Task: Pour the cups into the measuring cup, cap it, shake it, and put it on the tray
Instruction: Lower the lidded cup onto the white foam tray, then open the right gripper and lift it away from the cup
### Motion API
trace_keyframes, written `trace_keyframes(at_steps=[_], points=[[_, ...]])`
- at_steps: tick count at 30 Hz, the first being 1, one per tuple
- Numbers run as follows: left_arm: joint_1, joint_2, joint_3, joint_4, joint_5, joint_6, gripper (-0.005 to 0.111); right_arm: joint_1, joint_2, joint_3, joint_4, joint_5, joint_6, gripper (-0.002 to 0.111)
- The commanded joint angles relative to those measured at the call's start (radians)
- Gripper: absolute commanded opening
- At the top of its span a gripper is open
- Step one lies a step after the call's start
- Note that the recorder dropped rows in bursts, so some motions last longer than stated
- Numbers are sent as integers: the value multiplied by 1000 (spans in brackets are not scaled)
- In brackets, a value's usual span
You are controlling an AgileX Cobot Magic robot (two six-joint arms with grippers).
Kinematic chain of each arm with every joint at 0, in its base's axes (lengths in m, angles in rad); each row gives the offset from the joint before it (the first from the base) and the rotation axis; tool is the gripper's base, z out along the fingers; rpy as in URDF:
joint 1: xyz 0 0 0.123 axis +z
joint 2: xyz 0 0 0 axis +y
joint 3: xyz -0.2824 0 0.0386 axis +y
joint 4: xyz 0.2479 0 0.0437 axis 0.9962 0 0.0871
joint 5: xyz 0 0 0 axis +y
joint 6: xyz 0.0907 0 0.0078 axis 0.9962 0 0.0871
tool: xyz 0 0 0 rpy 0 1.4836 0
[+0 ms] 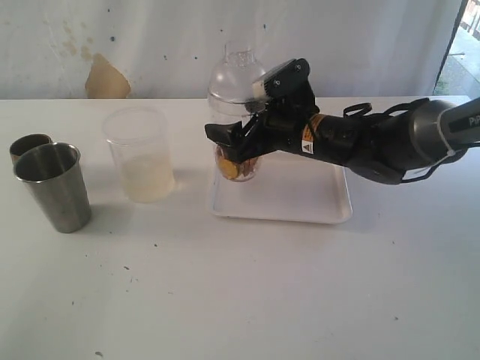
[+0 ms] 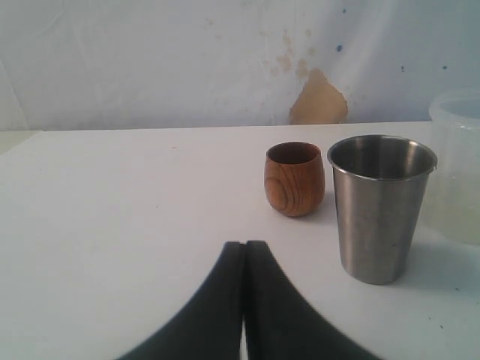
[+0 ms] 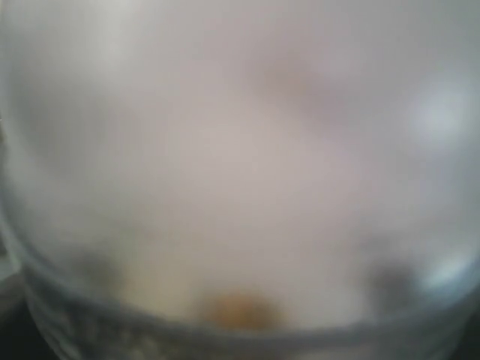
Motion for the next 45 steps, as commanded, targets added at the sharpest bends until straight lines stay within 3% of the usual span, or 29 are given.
trace_keyframes(at_steps=[1, 26, 29, 34, 36, 37, 45], points=[[0, -4, 4, 4, -5, -1, 0, -9, 3, 0, 11, 68, -37, 0], [0, -4, 4, 4, -5, -1, 0, -9, 81, 0, 95, 21, -100, 2], [0, -4, 4, 4, -5, -1, 0, -9, 81, 0, 88, 12, -101, 17], [0, -4, 4, 4, -5, -1, 0, -9, 81, 0, 96, 16, -101, 80], [0, -4, 4, 4, -5, -1, 0, -9, 81, 0, 91, 16, -101, 100], [0, -4, 4, 4, -5, -1, 0, -9, 81, 0, 85, 16, -101, 105], [0, -4, 4, 4, -5, -1, 0, -9, 55, 0, 81, 14, -101, 105]])
